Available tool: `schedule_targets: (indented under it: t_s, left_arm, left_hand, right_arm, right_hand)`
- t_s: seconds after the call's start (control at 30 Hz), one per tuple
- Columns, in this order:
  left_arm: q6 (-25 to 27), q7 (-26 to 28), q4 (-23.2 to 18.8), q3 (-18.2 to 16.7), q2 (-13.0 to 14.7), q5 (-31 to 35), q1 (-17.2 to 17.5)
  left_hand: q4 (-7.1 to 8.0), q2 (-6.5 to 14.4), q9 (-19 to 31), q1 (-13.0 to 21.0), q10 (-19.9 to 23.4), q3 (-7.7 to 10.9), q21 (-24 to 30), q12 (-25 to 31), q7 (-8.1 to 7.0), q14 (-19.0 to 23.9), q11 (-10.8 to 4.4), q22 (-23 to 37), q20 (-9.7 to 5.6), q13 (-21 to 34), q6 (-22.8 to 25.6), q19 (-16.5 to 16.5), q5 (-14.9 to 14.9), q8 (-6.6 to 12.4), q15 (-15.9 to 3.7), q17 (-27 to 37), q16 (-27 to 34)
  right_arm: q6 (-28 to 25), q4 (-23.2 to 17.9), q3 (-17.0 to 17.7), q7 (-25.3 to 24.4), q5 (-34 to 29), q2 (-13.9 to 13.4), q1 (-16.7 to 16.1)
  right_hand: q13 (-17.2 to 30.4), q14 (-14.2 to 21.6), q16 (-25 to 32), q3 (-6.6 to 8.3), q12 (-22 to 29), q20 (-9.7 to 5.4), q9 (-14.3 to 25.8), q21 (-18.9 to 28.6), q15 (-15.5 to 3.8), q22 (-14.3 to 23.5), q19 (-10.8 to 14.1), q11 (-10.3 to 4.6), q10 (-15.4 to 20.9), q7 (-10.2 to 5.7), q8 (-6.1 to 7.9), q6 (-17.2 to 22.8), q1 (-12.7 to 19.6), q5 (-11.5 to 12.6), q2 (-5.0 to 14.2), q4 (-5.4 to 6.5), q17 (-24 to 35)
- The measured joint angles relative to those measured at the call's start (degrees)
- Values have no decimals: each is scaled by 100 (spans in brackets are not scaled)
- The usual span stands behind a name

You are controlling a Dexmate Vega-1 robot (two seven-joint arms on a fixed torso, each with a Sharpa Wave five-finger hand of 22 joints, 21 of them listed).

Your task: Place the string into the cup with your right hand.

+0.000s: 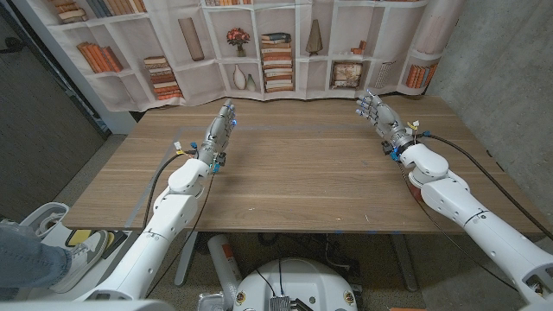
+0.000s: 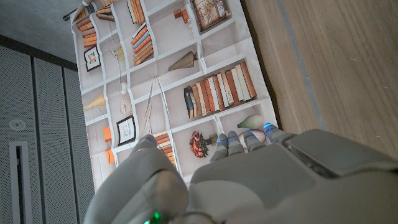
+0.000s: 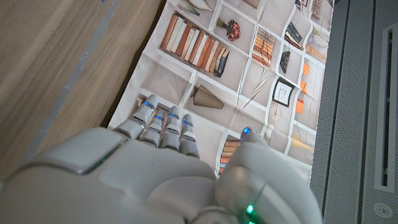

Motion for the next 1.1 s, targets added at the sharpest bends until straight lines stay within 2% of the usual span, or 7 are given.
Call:
schedule_targets:
  t_s: [0.53, 0.7, 1.1]
  left_arm:
    - [-4, -159, -13, -42, -27, -179, 30]
    - [3, -174, -33, -41, -6, -174, 31]
    - [28, -209, -63, -31, 1, -178, 24]
  left_hand:
    - [0, 23, 0, 23, 5, 0, 0, 0, 20, 0, -6, 0, 0, 0, 22, 0, 0, 0, 0, 0, 0]
    - [0, 23, 0, 23, 36, 0, -30, 0, 10, 0, -37, -1, 0, 0, 74, 0, 0, 0, 0, 0, 0]
    - [0, 53, 0, 53, 67, 0, -29, 0, 10, 31, -6, -1, 0, -1, 73, 0, 0, 0, -31, 0, 0]
  right_arm:
    - [-9, -113, 20, -188, -323, -225, -72]
    - [6, -153, 27, -319, -509, -302, -107]
    - [-47, -242, 13, -571, -950, -473, -129]
  right_hand:
    - [0, 31, 0, -1, 0, 21, 0, -22, -32, 0, 20, -41, 42, -42, 0, 42, 53, -22, 9, -47, 0]
    - [0, 31, 0, -1, 0, 21, 0, -22, -32, -1, 20, -41, 41, -42, 0, 42, 82, -29, 38, -47, 0]
    - [0, 31, 0, 24, 0, 21, 0, -66, -31, -1, 20, -63, 63, -73, 0, 73, 82, -44, 38, -71, 9]
